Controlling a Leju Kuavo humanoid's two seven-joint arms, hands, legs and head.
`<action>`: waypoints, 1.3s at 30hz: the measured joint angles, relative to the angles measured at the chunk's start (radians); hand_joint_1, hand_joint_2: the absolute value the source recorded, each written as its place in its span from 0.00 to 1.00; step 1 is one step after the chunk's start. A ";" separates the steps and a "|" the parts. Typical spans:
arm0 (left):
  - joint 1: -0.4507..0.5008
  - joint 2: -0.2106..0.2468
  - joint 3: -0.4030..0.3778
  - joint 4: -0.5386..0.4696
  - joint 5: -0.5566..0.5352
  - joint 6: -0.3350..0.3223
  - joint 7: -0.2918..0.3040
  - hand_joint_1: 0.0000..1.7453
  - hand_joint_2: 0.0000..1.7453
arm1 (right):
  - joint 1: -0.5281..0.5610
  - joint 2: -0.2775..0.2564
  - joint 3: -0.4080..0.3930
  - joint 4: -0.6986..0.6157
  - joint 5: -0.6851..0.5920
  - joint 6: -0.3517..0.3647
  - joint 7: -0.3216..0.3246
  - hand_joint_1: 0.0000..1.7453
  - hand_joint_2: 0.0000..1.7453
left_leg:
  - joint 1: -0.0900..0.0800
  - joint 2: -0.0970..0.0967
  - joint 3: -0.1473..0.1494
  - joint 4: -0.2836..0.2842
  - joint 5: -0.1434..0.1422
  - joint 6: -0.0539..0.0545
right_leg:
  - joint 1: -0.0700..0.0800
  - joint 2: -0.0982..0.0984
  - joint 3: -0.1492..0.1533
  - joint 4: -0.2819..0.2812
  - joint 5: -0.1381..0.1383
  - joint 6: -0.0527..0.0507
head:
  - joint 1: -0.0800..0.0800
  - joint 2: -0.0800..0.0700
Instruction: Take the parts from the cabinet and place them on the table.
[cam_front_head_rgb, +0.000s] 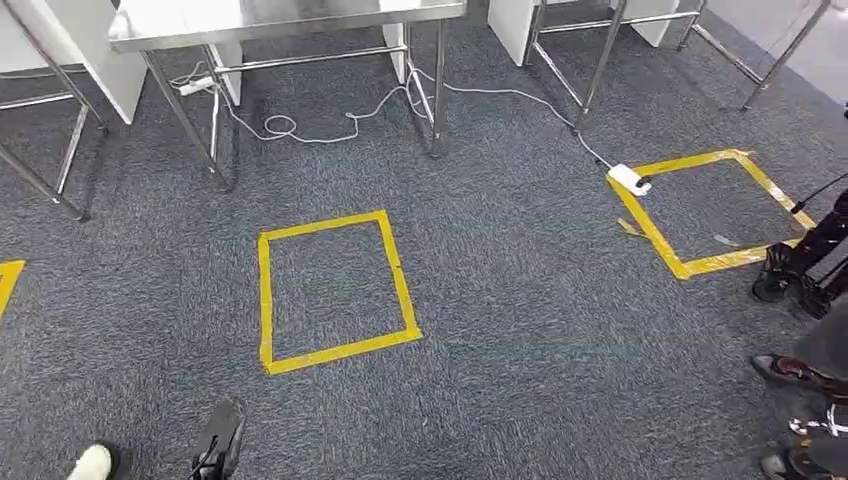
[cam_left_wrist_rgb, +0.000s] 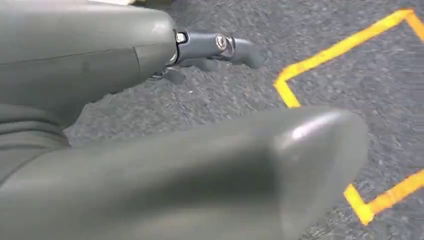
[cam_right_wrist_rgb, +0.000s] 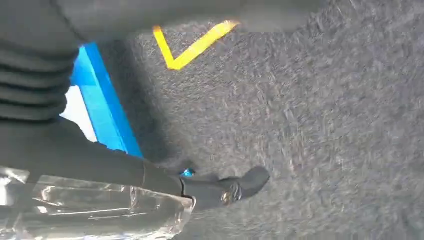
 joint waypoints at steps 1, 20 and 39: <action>0.003 -0.001 0.000 0.001 0.000 -0.002 0.001 0.00 0.00 | -0.002 -0.005 0.000 0.000 0.001 0.001 0.000 0.00 0.00 | 0.001 0.018 0.000 0.000 -0.001 0.000 | -0.004 -0.004 -0.045 0.082 -0.025 0.004 | 0.001 0.000; 0.005 -0.002 0.000 0.000 0.000 -0.006 0.009 0.00 0.00 | 0.007 -0.010 0.000 0.000 0.006 0.010 0.008 0.00 0.00 | 0.018 0.006 -0.116 0.308 -0.162 -0.049 | -0.005 0.035 0.017 -0.127 0.120 -0.023 | -0.010 0.000; 0.012 -0.008 0.000 0.000 -0.002 0.002 0.008 0.00 0.00 | 0.005 -0.014 0.000 0.001 0.002 0.017 0.008 0.00 0.00 | -0.014 0.110 -0.001 0.042 -0.042 -0.023 | 0.002 -0.097 0.059 -0.130 0.087 0.038 | 0.004 0.000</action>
